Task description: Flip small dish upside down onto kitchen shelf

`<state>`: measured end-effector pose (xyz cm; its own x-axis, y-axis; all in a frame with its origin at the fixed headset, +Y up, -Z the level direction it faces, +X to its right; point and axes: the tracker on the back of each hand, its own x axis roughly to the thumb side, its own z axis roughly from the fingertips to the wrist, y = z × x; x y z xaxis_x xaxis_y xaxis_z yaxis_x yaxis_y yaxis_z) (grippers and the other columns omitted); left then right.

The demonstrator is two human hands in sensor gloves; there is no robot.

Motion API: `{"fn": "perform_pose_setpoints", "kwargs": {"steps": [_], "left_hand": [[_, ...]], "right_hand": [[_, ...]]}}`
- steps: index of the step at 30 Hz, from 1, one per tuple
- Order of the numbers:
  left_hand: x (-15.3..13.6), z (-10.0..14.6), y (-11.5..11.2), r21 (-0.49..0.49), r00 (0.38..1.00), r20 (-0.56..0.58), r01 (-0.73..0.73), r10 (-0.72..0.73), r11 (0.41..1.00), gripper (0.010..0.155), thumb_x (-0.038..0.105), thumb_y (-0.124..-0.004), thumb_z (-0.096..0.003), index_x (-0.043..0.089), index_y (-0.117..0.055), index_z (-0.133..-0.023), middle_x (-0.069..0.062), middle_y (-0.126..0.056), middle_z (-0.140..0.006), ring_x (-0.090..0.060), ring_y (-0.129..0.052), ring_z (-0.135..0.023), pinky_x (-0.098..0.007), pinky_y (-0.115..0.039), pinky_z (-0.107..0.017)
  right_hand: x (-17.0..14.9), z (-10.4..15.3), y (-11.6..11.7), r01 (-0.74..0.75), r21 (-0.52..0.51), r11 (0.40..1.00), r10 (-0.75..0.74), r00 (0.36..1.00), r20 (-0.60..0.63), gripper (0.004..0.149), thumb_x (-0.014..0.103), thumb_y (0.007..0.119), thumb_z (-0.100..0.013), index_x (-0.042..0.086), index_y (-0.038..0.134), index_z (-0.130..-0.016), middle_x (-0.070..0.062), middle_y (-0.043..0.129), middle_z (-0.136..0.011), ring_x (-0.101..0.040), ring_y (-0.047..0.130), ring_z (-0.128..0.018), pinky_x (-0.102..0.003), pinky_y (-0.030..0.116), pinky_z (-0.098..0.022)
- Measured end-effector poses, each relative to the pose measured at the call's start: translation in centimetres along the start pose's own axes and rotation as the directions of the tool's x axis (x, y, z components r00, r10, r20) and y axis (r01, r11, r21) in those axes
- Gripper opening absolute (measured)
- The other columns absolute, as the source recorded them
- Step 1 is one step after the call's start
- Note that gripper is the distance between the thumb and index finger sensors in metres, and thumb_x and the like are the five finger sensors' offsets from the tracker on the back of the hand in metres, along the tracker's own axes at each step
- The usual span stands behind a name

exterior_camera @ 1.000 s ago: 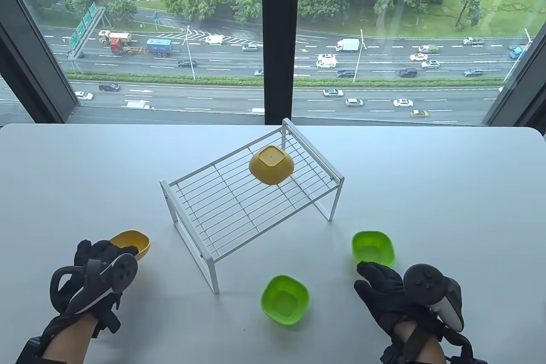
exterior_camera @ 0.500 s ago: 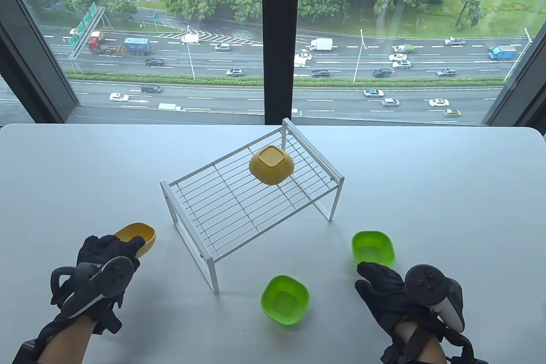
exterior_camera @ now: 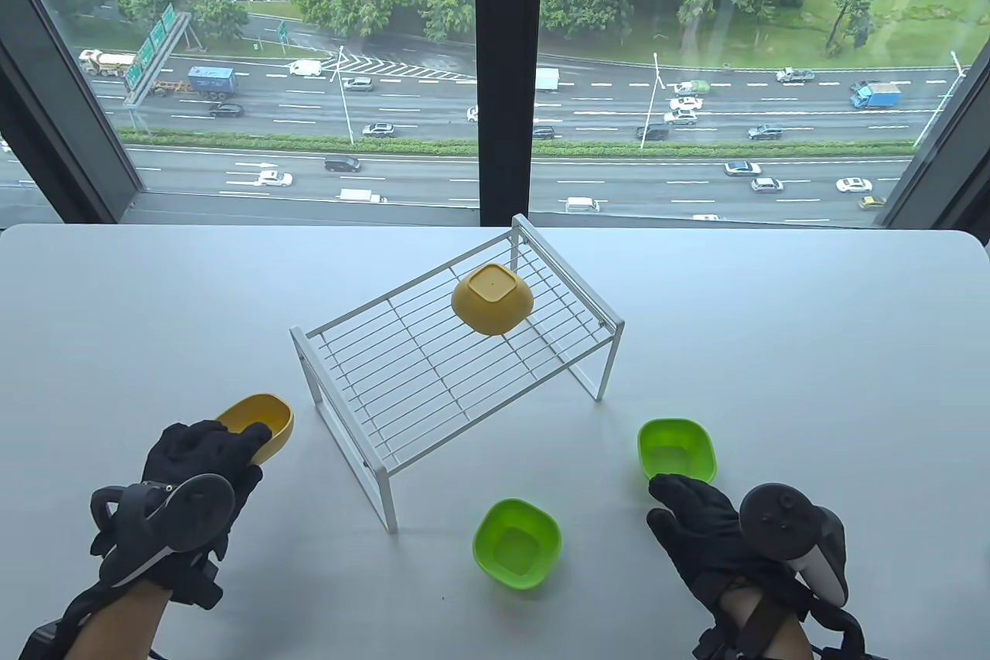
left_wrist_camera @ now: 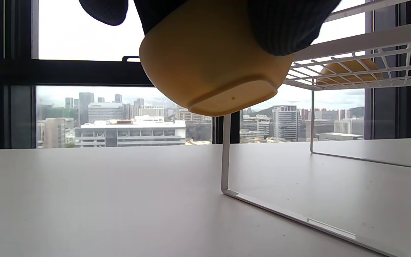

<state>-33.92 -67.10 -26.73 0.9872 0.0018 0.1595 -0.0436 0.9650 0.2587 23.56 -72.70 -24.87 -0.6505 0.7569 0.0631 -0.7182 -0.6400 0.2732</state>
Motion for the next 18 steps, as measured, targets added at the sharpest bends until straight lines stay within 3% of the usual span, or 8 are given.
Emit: {"fn": "perform_pose_setpoints", "kwargs": {"steps": [18], "left_hand": [[-0.12, -0.01, 0.54, 0.049, 0.997, 0.022, -0.071, 0.07, 0.996, 0.056, 0.042, -0.078, -0.0433, 0.039, -0.068, -0.099, 0.009, -0.091, -0.089, -0.024, -0.077, -0.097, -0.058, -0.063, -0.077]], "right_hand": [[-0.22, 0.06, 0.1, 0.014, -0.005, 1.0, -0.014, 1.0, -0.012, 0.074, 0.062, 0.062, -0.05, 0.015, 0.052, -0.107, -0.02, 0.048, -0.113, -0.046, 0.037, -0.102, -0.068, 0.029, -0.071]]}}
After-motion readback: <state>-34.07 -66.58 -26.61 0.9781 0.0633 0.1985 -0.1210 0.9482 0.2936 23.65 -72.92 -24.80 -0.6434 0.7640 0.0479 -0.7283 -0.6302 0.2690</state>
